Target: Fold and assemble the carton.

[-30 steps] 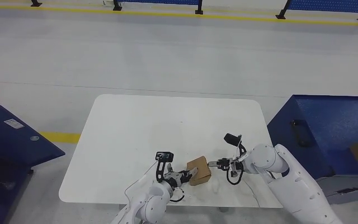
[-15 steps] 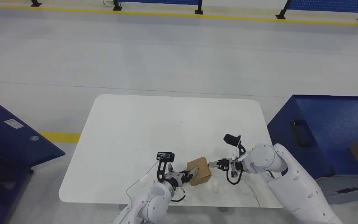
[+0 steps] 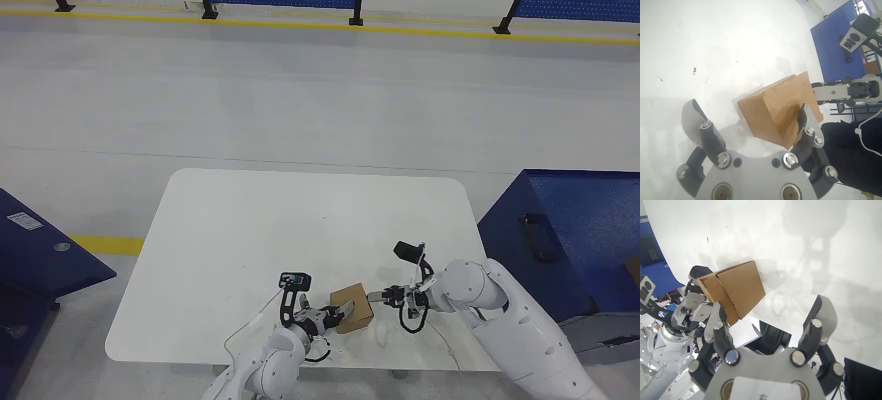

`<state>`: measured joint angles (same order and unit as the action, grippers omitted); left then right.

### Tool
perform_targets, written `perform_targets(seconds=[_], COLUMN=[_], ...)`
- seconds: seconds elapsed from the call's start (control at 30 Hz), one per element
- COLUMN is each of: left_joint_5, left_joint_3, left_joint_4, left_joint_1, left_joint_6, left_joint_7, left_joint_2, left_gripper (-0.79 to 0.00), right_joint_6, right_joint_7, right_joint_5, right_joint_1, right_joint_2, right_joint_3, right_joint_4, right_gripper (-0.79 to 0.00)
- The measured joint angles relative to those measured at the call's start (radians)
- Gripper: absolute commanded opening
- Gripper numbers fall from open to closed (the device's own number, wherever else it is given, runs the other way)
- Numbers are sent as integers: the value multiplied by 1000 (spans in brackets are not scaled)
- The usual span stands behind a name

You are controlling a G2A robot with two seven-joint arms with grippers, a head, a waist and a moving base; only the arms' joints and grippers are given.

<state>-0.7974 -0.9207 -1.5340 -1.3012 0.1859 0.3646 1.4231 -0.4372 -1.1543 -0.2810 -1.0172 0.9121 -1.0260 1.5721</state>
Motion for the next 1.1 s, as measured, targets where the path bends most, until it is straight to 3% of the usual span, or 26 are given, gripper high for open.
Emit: perform_targets(seconds=[0.43,0.63,0.9,1.1], left_joint_5=[-11,-15,3,11], left_joint_3=[3,4,-20,-32], left_joint_4=[11,5,-42,-50], left_joint_1=[5,5,-25,-39], left_joint_6=[9,8,-34,-60], left_joint_7=[15,15,-13,-24], left_joint_2=[3,5,0,-3], left_gripper=[0,0,0,0], right_joint_6=[8,-9,-34,-27], right_joint_7=[19,3,-3,11], right_joint_5=[45,-8,-44,-19], right_joint_1=[2,-10,24,16], right_joint_2=[4,2,17,14], right_joint_3=[-22,-1,60,25], right_joint_4=[9,30,-12,18], right_gripper=[0,0,0,0])
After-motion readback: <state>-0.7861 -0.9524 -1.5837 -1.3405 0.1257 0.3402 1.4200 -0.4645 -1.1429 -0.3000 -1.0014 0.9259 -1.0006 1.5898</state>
